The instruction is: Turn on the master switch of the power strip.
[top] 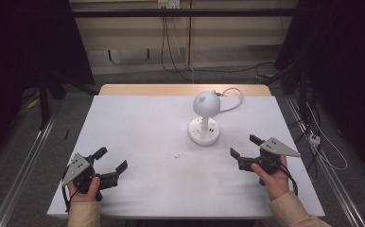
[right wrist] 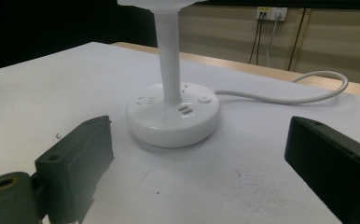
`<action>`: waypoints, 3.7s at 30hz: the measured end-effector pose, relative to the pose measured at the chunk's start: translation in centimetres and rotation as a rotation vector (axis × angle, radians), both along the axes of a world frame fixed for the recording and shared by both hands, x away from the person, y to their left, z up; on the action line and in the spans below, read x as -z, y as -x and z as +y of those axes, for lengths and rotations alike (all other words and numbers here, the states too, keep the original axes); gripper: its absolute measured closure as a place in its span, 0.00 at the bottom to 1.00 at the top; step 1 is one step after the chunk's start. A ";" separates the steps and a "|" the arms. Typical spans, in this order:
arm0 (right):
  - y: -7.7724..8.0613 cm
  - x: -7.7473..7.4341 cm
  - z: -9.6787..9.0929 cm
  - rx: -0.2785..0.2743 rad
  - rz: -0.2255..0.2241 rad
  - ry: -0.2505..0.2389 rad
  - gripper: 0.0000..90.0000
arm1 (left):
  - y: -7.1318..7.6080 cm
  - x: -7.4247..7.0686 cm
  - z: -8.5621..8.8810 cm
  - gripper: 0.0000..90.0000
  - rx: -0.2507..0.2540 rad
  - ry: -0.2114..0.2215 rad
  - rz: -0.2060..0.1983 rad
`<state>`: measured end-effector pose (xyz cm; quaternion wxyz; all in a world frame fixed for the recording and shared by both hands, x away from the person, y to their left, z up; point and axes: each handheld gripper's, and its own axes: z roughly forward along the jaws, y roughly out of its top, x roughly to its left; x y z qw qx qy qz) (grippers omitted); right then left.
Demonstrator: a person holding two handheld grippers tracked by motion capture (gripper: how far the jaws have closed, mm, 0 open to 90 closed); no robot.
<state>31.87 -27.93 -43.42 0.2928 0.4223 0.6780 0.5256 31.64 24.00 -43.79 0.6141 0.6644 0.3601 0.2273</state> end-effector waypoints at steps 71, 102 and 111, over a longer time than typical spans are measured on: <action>-6.9 -0.1 2.1 -0.014 0.105 0.043 0.83 | -0.2 -0.1 0.2 0.04 -0.002 0.032 -0.007; -9.9 0.1 3.7 -0.028 0.148 0.037 1.00 | -0.5 -0.1 0.0 0.04 0.011 0.040 -0.008; -10.4 0.4 3.5 -0.021 0.155 0.039 1.00 | -0.6 -0.1 -0.1 0.04 0.016 0.040 -0.006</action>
